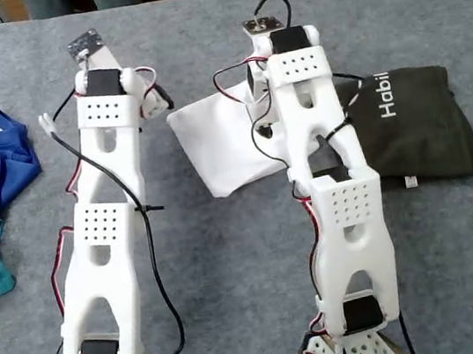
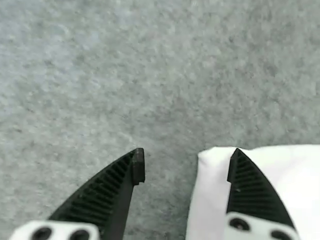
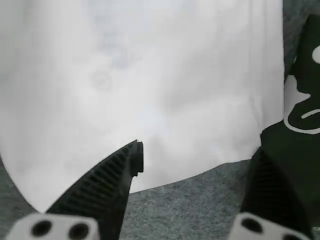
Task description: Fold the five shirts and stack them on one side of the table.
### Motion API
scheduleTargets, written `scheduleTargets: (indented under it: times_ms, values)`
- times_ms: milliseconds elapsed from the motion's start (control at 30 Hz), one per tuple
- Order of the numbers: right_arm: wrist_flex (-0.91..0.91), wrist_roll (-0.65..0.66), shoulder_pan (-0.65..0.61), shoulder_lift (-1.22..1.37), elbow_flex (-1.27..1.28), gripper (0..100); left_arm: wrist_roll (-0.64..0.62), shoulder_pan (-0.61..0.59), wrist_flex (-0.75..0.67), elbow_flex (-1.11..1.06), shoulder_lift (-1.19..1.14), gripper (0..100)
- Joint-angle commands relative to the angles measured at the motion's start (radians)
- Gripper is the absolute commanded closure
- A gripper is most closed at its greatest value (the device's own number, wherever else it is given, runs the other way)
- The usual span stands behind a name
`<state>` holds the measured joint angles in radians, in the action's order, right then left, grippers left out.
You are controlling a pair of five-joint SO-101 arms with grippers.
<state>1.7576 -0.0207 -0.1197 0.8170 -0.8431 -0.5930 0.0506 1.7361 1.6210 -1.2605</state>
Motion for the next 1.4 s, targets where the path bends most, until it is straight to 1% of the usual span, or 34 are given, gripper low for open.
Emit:
scheduleTargets:
  times_ms: [0, 167, 333, 700, 767, 800, 933, 967, 1067, 1200, 1267, 1367]
  values:
    - [-0.023, -0.038, 0.012, -0.004, 0.001, 65.7, -0.009, 0.025, 0.0, 0.047, 0.015, 71]
    - [-0.063, -0.077, 0.006, 0.065, -0.007, 65.8, -0.011, -0.002, -0.009, 0.047, 0.015, 72]
    - [-0.054, -0.075, 0.021, 0.139, -0.002, 65.8, -0.011, -0.048, -0.049, 0.047, 0.015, 72]
    - [-0.078, -0.075, 0.023, 0.289, -0.033, 66.2, -0.011, -0.058, -0.052, 0.047, 0.015, 72]
    - [-0.072, -0.075, 0.023, 0.318, -0.054, 70.2, -0.011, -0.058, -0.052, 0.047, 0.015, 72]
    - [-0.069, -0.075, 0.023, 0.325, -0.067, 74.3, -0.011, -0.058, -0.052, 0.047, 0.015, 72]
    - [-0.068, -0.075, 0.025, 0.349, -0.085, 96.1, -0.011, -0.058, -0.052, 0.047, 0.015, 72]
    - [-0.068, -0.075, 0.023, 0.349, -0.082, 99.0, -0.011, -0.058, -0.058, 0.047, 0.014, 72]
    - [-0.048, -0.075, 0.026, 0.349, -0.088, 94.4, -0.011, -0.062, -0.064, 0.047, 0.014, 72]
    - [-0.043, -0.075, 0.028, 0.349, -0.084, 98.7, -0.031, -0.068, -0.064, 0.048, 0.026, 71]
    - [-0.044, -0.075, 0.028, 0.349, -0.085, 98.4, -0.058, -0.067, -0.066, 0.048, 0.038, 71]
    - [-0.048, -0.075, 0.028, 0.351, -0.085, 98.5, -0.06, -0.058, -0.057, 0.048, 0.074, 71]
